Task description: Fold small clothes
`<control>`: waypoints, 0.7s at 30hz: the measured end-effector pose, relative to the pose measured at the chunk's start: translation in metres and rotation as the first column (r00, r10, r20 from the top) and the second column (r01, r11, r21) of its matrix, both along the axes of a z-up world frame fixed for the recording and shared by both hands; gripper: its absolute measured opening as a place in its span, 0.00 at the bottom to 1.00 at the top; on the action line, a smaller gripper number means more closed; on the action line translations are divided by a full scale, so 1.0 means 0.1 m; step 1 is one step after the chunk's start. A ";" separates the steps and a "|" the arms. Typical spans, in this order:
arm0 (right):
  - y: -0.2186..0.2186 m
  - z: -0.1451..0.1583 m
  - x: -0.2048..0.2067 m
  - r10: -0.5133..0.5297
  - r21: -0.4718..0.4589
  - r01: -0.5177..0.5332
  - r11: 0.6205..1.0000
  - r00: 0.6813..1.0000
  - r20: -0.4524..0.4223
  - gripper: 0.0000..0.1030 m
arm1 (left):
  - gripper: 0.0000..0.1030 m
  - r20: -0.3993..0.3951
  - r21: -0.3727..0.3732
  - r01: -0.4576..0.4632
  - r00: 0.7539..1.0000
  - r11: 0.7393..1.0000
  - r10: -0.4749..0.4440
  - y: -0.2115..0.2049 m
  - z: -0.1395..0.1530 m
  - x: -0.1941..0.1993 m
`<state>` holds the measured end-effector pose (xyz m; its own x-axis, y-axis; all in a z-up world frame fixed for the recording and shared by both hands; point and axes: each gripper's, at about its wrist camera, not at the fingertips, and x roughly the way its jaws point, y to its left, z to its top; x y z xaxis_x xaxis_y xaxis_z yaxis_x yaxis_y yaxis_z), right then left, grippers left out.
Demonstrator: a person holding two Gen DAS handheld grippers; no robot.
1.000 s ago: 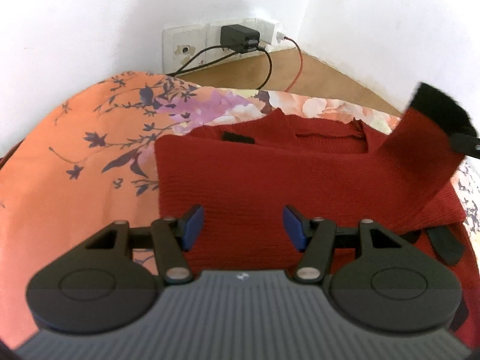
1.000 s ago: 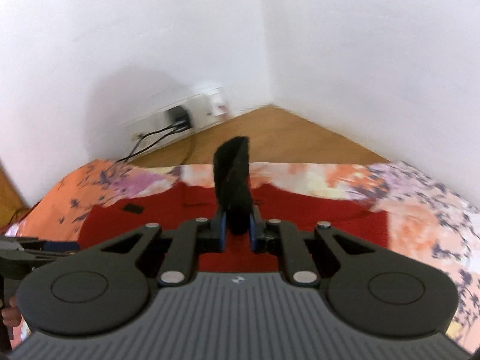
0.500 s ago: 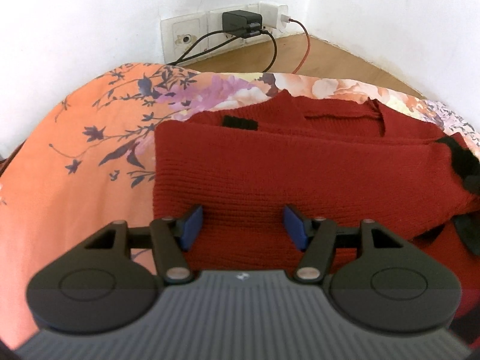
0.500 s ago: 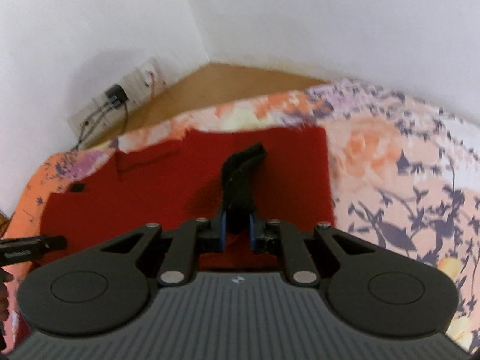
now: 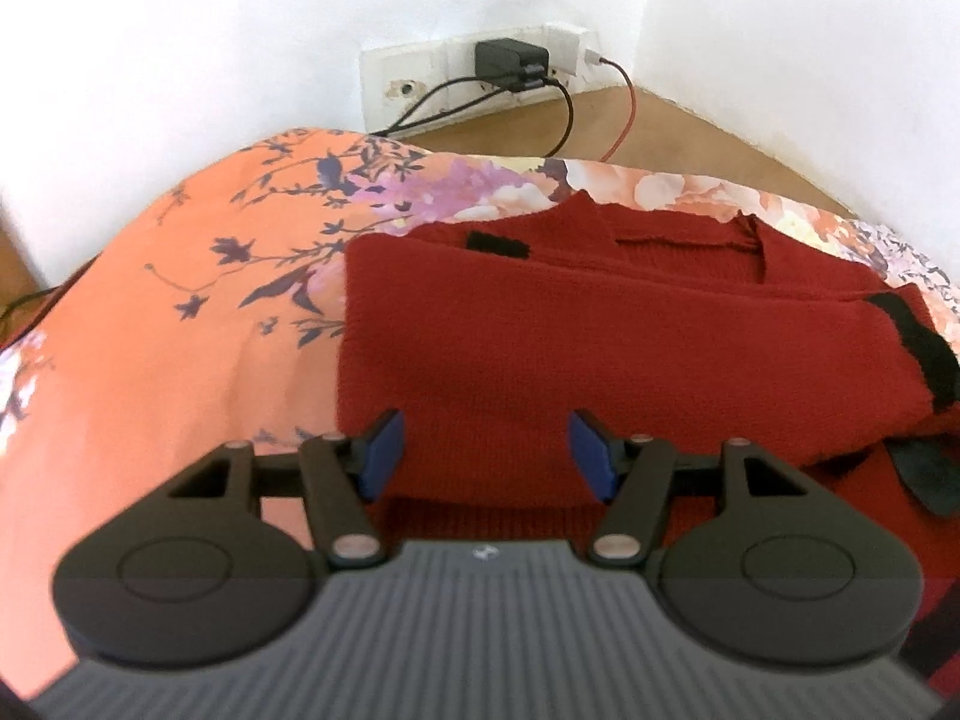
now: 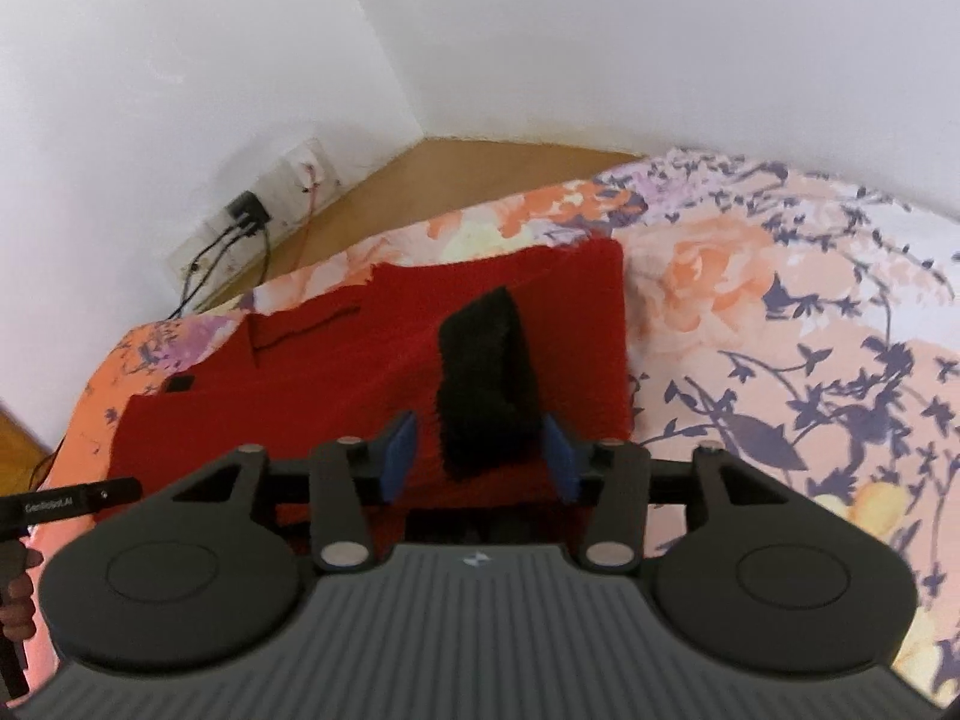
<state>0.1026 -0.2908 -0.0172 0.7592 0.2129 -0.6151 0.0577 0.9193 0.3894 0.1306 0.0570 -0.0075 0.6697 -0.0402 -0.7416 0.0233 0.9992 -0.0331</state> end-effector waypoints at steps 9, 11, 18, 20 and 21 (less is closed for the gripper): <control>-0.10 0.03 -0.63 0.049 -0.013 -0.049 0.999 0.999 0.013 0.67 | 0.60 -0.046 -0.040 -0.045 0.998 0.998 0.043 0.23 0.04 -0.57; -0.10 0.01 -0.80 0.040 -0.015 -0.040 0.999 0.999 0.008 0.72 | 0.60 -0.065 -0.043 -0.052 0.997 0.998 0.049 0.31 0.01 -0.69; 0.00 -0.05 -1.36 -0.010 -0.052 0.009 0.999 1.000 -0.022 0.75 | 0.60 -0.103 -0.024 -0.061 0.993 0.998 0.058 0.62 -0.02 -1.10; 0.03 -0.07 -1.50 -0.027 -0.061 0.025 0.998 0.999 -0.028 0.75 | 0.60 -0.108 -0.025 -0.060 0.993 0.998 0.057 0.69 -0.02 -1.19; 0.04 -0.08 -1.56 -0.036 -0.063 0.034 0.997 0.999 -0.032 0.75 | 0.60 -0.109 -0.025 -0.059 0.993 0.998 0.056 0.72 -0.02 -1.24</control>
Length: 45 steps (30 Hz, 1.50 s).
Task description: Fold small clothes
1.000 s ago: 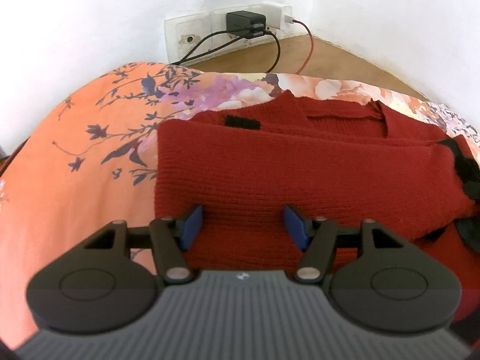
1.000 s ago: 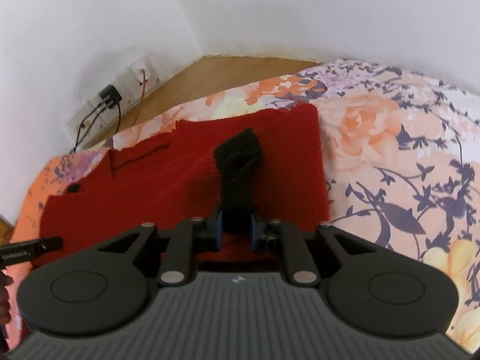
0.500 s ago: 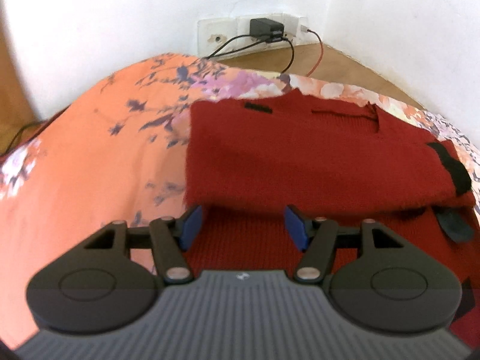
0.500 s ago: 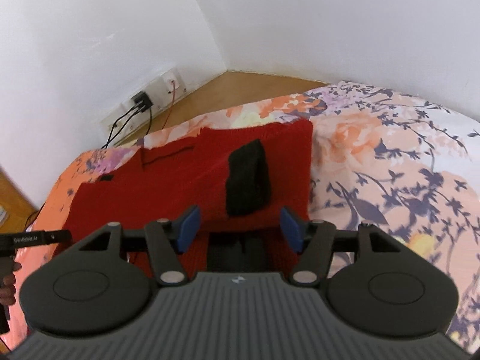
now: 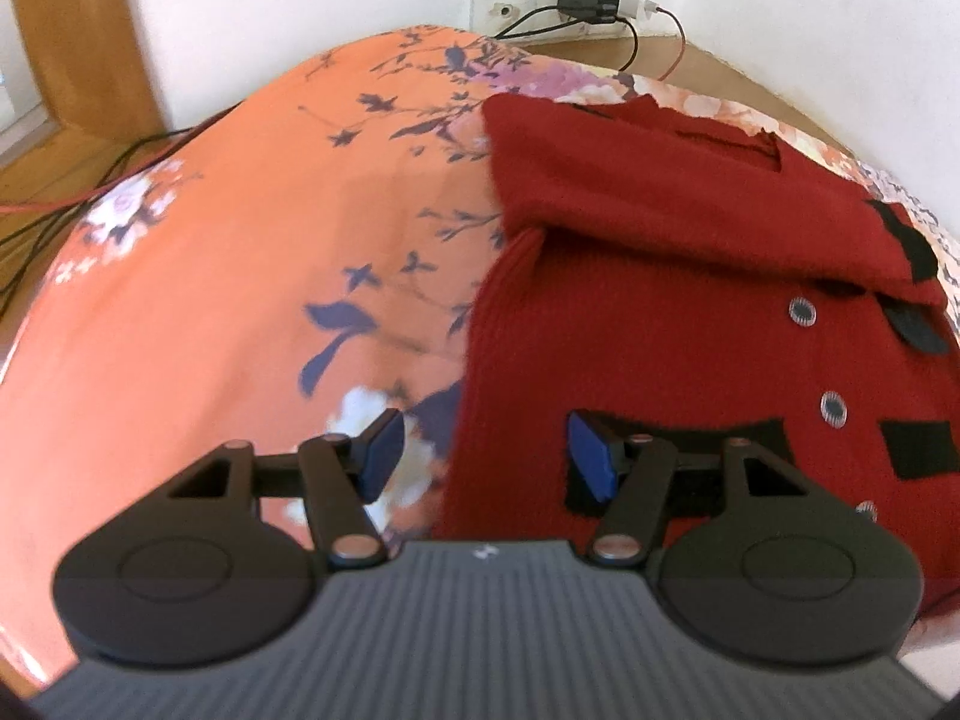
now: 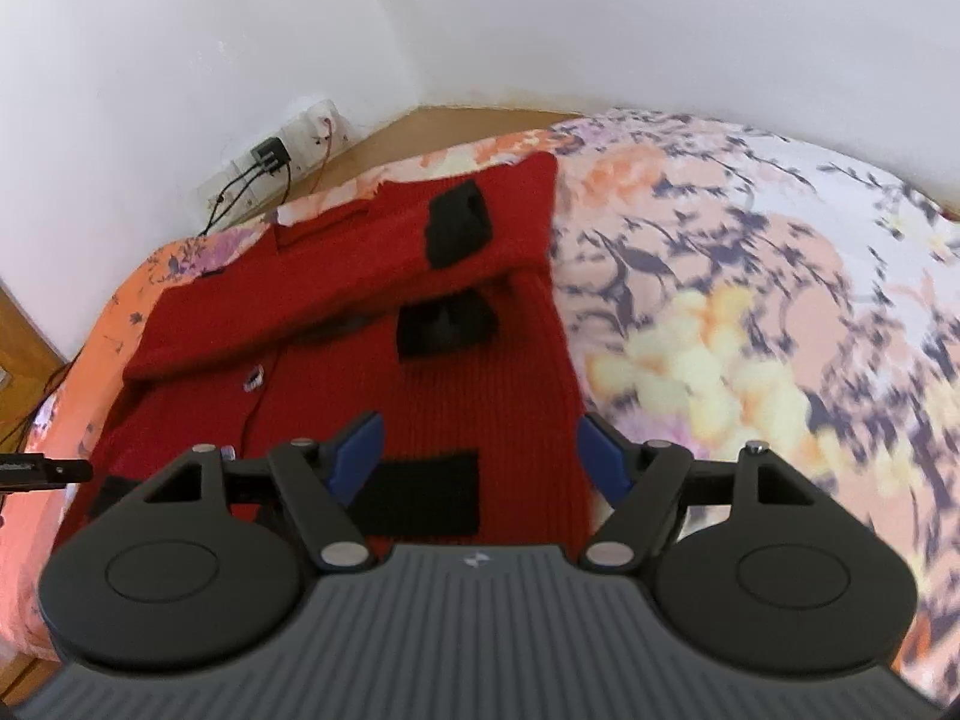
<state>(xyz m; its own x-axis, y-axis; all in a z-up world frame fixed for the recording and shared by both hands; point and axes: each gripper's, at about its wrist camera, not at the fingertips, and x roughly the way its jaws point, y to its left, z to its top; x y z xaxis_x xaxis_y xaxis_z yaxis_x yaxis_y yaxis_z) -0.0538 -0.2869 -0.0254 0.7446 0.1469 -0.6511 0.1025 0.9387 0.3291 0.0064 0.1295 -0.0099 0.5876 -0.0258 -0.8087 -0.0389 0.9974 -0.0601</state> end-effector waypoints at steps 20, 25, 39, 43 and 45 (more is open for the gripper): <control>0.15 -0.18 -0.64 -0.066 -0.012 0.065 0.998 0.996 -0.066 0.76 | 0.60 -0.016 -0.075 0.124 0.992 0.989 -0.125 0.09 -0.18 -0.53; 0.17 -0.26 -0.64 -0.069 -0.017 0.067 0.998 0.993 -0.095 0.76 | 0.60 -0.005 -0.094 0.144 0.989 0.985 -0.145 0.10 -0.22 -0.56; 0.18 -0.28 -0.61 -0.058 -0.016 0.057 0.998 0.994 -0.090 0.76 | 0.57 -0.017 -0.101 0.161 0.986 0.982 -0.163 0.10 -0.23 -0.54; 0.18 -0.27 -0.61 -0.042 0.013 0.043 0.999 0.997 -0.072 0.76 | 0.46 -0.003 -0.122 0.145 0.989 0.982 -0.147 0.15 -0.20 -0.54; 0.16 -0.28 -0.59 -0.038 0.022 0.039 0.999 0.997 -0.073 0.76 | 0.34 0.007 -0.142 0.127 0.992 0.982 -0.127 0.21 -0.22 -0.51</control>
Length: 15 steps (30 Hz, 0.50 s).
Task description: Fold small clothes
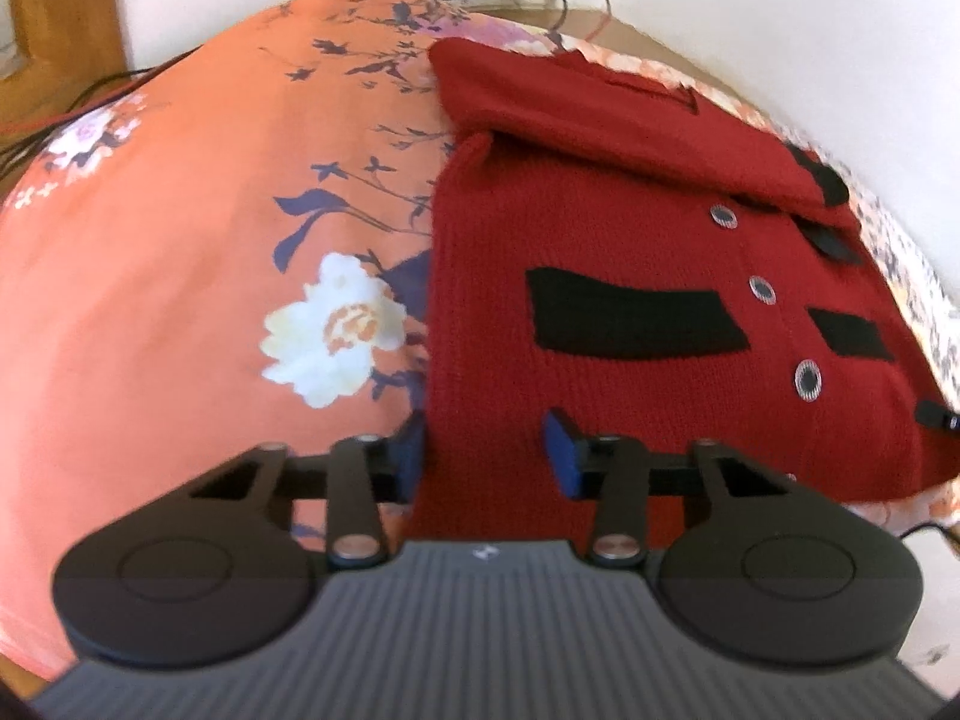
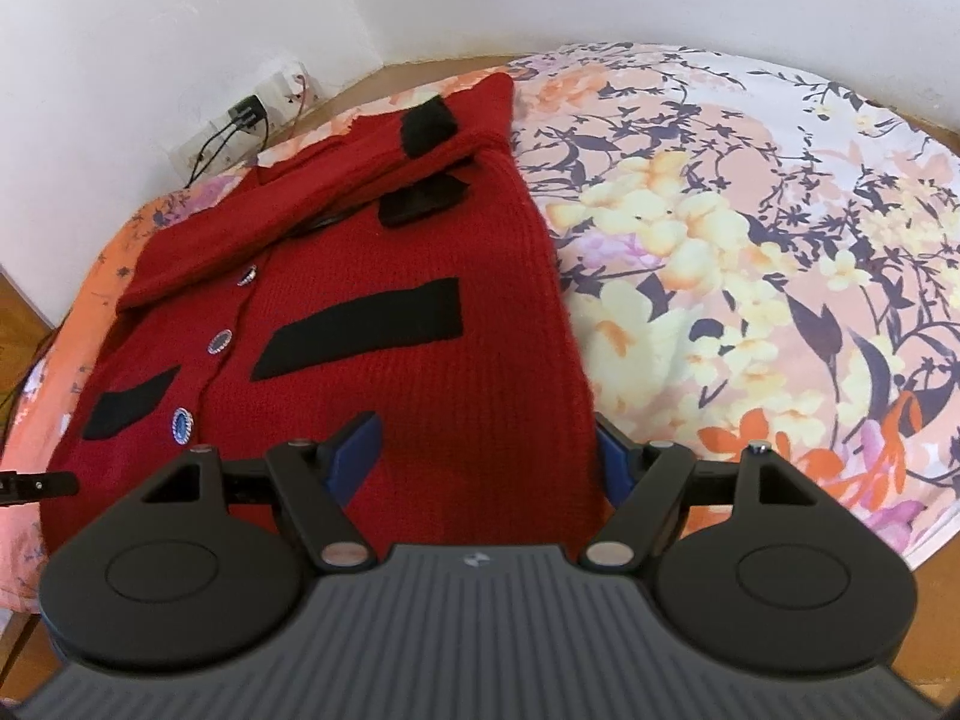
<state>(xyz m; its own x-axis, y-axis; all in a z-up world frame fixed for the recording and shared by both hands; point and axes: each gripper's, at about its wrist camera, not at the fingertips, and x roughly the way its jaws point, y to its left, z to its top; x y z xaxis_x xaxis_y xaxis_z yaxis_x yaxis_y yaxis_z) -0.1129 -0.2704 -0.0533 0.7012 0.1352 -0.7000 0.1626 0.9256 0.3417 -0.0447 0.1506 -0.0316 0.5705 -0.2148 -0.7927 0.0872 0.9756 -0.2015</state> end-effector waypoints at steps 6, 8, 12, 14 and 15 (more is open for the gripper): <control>0.00 -0.02 0.11 0.016 -0.036 -0.016 0.999 1.000 -0.012 0.65 | 0.29 0.014 0.000 -0.001 1.000 1.000 0.001 0.03 -0.02 0.09; -0.01 -0.02 0.12 0.004 -0.050 -0.005 0.999 1.000 -0.012 0.57 | 0.20 0.032 0.021 0.007 0.999 1.000 -0.008 0.00 -0.02 0.10; -0.07 0.01 0.10 -0.029 -0.024 0.030 0.999 0.999 0.023 0.17 | 0.11 0.050 -0.005 0.017 0.999 1.000 -0.016 -0.03 0.02 0.10; -0.11 0.05 0.07 -0.059 -0.001 0.060 0.998 0.997 0.051 0.12 | 0.10 0.074 -0.011 0.019 0.997 1.000 -0.018 -0.04 0.07 0.09; -0.13 0.07 0.07 -0.068 0.010 0.068 0.998 0.996 0.065 0.11 | 0.10 0.084 -0.025 0.020 0.996 0.999 -0.017 -0.02 0.10 0.09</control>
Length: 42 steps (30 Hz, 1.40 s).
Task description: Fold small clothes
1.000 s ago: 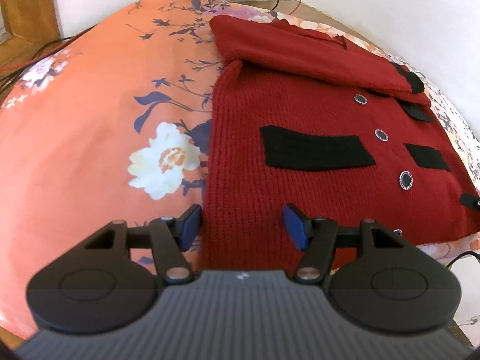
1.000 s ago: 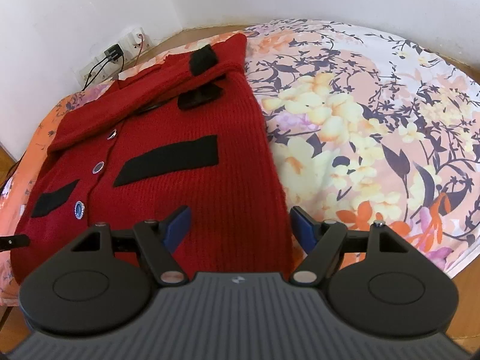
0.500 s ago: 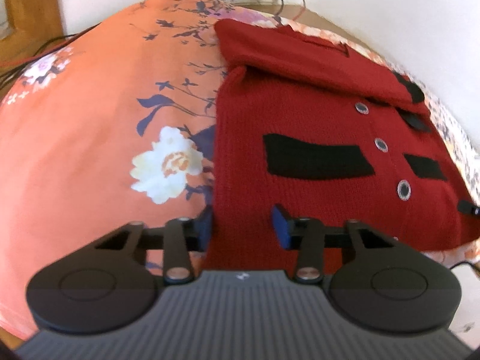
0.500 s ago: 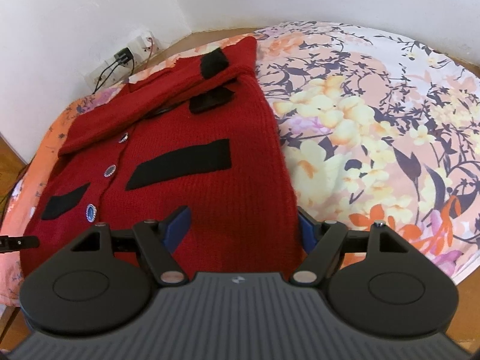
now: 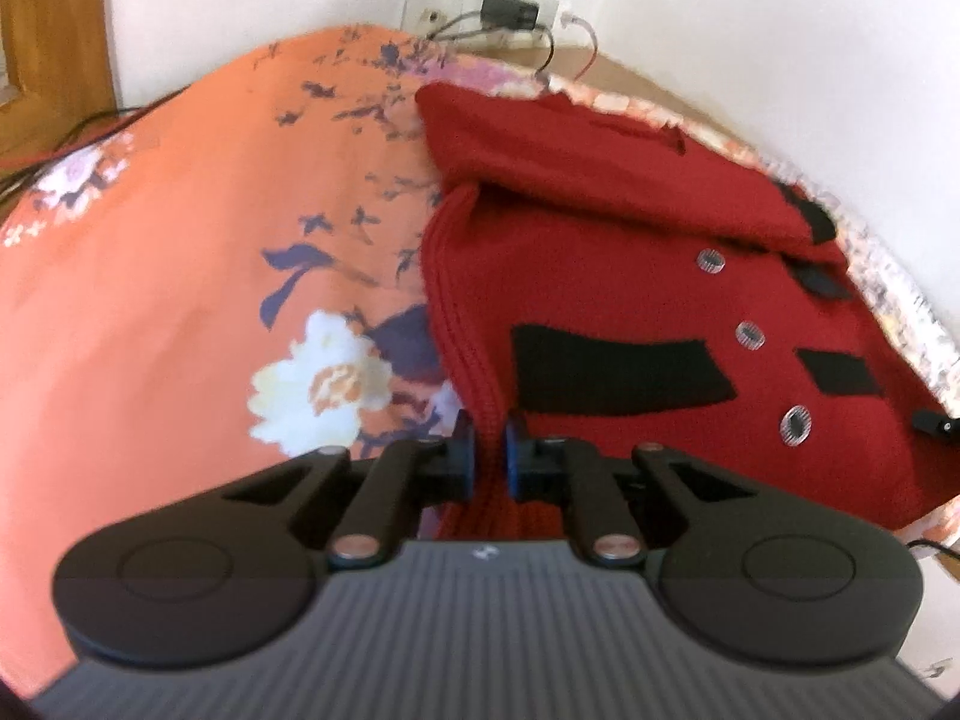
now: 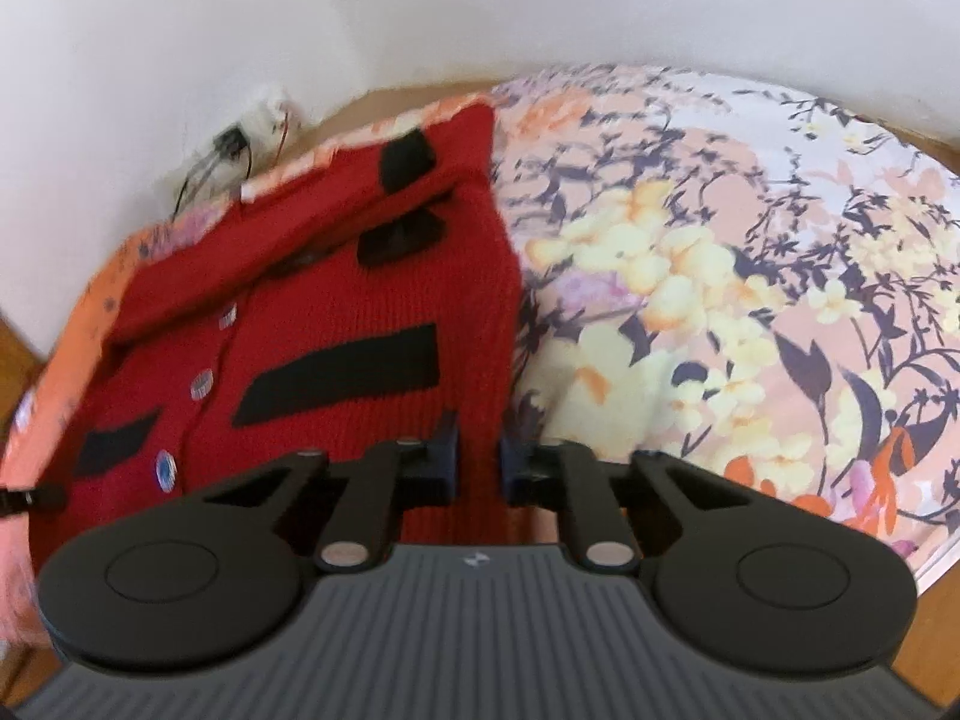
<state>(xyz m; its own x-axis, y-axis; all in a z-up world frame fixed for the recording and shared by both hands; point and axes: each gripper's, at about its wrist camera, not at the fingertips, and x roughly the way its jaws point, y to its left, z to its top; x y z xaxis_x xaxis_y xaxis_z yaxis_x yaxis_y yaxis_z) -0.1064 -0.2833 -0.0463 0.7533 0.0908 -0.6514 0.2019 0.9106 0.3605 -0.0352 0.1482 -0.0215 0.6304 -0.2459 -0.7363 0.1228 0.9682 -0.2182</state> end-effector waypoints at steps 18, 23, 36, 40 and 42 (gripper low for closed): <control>-0.13 0.37 0.19 -0.061 0.105 0.040 0.994 0.978 0.199 0.09 | 0.09 0.144 -0.108 -0.061 0.987 0.992 0.076 0.08 0.44 0.31; -0.17 0.49 0.43 -0.077 0.090 0.056 0.994 0.967 0.244 0.09 | 0.07 0.192 -0.110 -0.085 0.976 0.990 0.105 0.09 0.52 0.49; -0.32 0.41 1.09 -0.056 0.058 0.044 0.997 0.974 0.219 0.05 | 0.04 0.162 -0.055 -0.159 0.973 0.986 0.166 0.10 0.47 0.87; -0.33 0.32 1.06 -0.024 0.076 0.012 0.997 0.986 0.168 0.07 | 0.04 0.101 -0.043 -0.147 0.983 0.988 0.151 0.09 0.35 0.80; -0.34 0.28 1.01 -0.003 0.093 -0.010 0.996 0.990 0.143 0.11 | 0.04 0.064 -0.040 -0.138 0.988 0.990 0.140 0.10 0.30 0.76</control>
<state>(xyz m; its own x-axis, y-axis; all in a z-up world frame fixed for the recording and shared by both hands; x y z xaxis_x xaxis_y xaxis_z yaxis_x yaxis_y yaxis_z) -0.0058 -0.3176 -0.0185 0.8375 0.1490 -0.5257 0.1390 0.8723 0.4688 0.0403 0.1583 0.0081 0.7077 -0.1779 -0.6837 0.0033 0.9686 -0.2486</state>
